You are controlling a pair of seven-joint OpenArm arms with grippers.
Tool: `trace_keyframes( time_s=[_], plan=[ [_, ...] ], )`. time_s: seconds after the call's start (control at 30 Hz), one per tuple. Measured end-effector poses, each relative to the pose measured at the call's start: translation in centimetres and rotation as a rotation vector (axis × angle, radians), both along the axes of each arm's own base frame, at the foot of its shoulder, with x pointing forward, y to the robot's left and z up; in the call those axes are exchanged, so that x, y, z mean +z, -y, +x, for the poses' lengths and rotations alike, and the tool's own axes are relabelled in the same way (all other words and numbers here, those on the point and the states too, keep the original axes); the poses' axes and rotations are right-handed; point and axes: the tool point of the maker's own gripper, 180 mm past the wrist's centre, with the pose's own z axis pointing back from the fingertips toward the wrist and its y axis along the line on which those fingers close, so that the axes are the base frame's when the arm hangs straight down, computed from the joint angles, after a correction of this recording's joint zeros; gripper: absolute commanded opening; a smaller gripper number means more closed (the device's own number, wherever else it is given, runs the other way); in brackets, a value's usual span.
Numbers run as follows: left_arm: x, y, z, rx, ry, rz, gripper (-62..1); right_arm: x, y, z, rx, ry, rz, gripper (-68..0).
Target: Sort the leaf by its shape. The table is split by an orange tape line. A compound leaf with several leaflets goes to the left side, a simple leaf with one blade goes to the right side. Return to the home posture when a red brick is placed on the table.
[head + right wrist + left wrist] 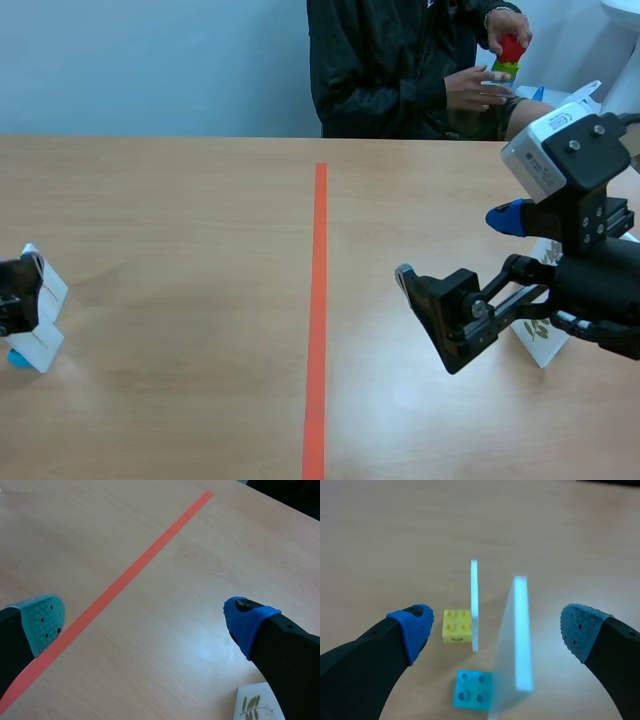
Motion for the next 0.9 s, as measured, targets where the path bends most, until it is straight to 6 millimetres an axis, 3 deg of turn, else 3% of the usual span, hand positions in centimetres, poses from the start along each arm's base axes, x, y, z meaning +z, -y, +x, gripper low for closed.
trace_keyframes(
  time_s=[0.27,0.5,0.57,0.7,0.9],
  plan=[
    [8.0,3.8,-1.5,-0.19,0.11,0.042,1.4,0.0,0.0,0.0,-0.001,0.0,0.001,0.3],
    [13.5,12.4,-4.7,-0.554,0.167,0.065,1.4,0.1,0.4,0.3,-0.029,0.004,-0.001,0.3],
    [13.8,13.4,-5.0,-0.579,0.168,0.061,1.4,0.1,0.4,0.3,-0.029,0.004,-0.001,0.3],
    [11.8,15.0,-5.2,-0.613,0.11,0.004,1.4,0.3,0.3,0.4,-0.027,0.018,0.009,0.3],
    [8.5,20.2,-6.4,-0.731,0.017,-0.047,1.4,0.5,0.2,0.4,-0.028,0.017,0.026,0.3]
  ],
)
